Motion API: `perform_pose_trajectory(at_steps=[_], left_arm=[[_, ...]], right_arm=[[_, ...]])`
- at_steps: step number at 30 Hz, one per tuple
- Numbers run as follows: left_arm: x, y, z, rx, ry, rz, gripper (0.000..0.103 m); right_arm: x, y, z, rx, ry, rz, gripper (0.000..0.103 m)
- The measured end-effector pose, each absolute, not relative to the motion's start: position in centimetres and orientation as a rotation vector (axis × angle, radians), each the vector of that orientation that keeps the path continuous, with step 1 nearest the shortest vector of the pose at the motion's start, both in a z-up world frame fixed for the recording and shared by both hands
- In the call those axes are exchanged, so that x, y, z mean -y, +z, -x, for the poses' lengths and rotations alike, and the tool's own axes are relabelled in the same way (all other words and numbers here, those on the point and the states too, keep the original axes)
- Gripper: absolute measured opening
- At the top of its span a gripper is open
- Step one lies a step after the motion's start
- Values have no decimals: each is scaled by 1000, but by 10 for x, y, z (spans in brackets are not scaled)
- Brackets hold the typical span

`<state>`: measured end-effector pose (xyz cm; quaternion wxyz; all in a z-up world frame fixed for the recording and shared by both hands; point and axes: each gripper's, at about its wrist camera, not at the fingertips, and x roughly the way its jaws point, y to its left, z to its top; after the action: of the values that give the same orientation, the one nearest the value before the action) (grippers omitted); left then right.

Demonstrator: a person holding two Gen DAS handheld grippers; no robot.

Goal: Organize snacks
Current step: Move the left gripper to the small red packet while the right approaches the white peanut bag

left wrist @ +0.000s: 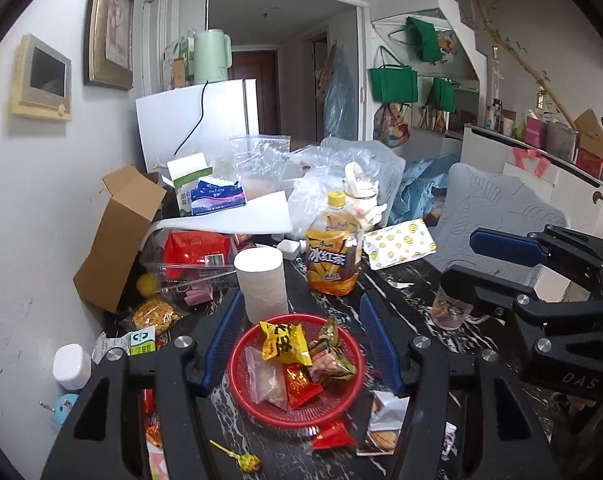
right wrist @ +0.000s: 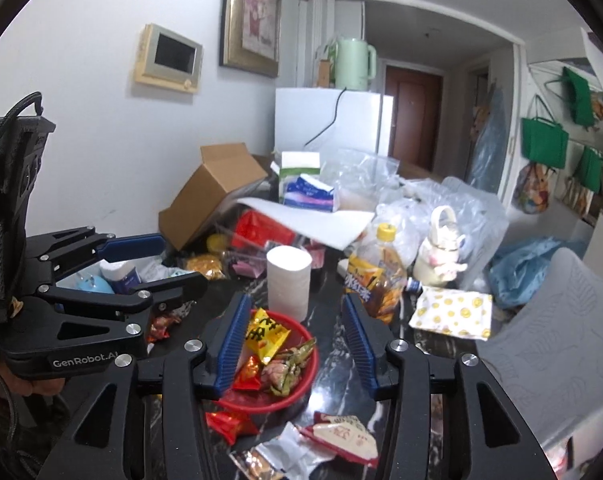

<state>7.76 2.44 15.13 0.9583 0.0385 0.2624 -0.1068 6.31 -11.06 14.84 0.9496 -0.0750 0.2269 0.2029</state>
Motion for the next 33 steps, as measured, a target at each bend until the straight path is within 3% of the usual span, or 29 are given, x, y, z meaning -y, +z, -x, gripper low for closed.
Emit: perform_pose_trajectory(at_steps=[2,4,12,33], left_arm=[[-21,154,-66,-518,-223,-84,86],[-17,154,-54,-485,-209,-97,90],[-8,140,-24,-528,-267,-91,90],[14,65,8,-669,-323,-85,90]], right_arm=[[114,150,-53,-454,402,144,50],[119,150,-42,-447,394,131,55],[133,142,0,-442,362,113,67],[162,52,41,-607,342,38,68]])
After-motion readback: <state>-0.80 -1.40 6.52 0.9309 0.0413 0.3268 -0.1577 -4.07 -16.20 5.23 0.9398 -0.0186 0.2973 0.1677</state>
